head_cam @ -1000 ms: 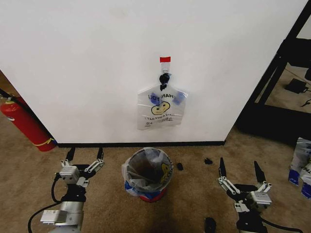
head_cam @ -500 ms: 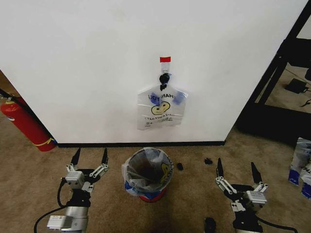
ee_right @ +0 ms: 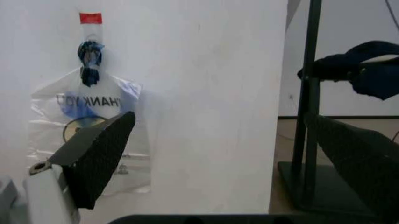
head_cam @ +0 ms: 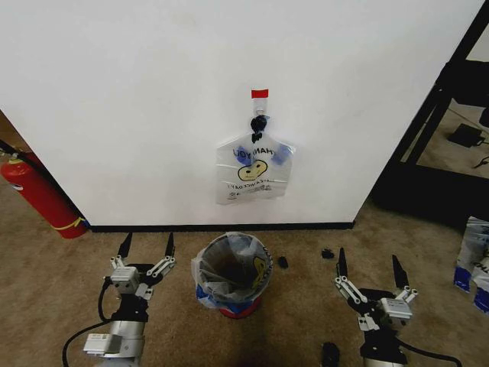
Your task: Pick up the garbage bag from the wall and place it over the trash bin.
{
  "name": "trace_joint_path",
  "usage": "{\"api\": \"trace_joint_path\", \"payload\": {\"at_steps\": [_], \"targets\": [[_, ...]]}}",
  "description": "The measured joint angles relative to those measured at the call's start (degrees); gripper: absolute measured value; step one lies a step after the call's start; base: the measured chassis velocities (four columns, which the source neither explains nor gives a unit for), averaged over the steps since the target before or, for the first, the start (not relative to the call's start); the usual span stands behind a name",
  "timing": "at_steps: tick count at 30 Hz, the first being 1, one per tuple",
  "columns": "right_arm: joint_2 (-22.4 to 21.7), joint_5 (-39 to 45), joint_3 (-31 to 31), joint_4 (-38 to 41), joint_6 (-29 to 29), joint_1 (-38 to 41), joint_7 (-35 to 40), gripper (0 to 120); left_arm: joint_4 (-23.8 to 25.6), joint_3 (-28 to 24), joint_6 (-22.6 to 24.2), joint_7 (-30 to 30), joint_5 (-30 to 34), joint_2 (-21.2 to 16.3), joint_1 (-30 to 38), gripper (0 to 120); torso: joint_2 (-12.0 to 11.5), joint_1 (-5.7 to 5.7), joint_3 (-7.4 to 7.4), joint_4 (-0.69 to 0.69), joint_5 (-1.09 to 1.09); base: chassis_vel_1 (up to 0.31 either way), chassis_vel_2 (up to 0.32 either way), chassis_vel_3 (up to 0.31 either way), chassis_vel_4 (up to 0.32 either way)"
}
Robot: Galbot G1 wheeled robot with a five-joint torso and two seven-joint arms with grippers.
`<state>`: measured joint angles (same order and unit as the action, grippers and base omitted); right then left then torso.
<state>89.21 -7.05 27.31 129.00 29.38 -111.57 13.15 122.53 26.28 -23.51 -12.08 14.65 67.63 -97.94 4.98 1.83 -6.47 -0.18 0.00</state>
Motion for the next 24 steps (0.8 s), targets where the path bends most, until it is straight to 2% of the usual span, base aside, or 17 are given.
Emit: {"api": "trace_joint_path", "payload": {"at_steps": [24], "targets": [[2.3, -1.7, 0.7, 1.6, 0.6, -0.1, 1.1, 100, 0.7, -1.8, 3.1, -0.7, 1.0, -1.3, 1.0, 100, 0.0, 0.0, 0.0, 0.0, 0.0, 0.0, 0.0, 0.0, 0.0]]}}
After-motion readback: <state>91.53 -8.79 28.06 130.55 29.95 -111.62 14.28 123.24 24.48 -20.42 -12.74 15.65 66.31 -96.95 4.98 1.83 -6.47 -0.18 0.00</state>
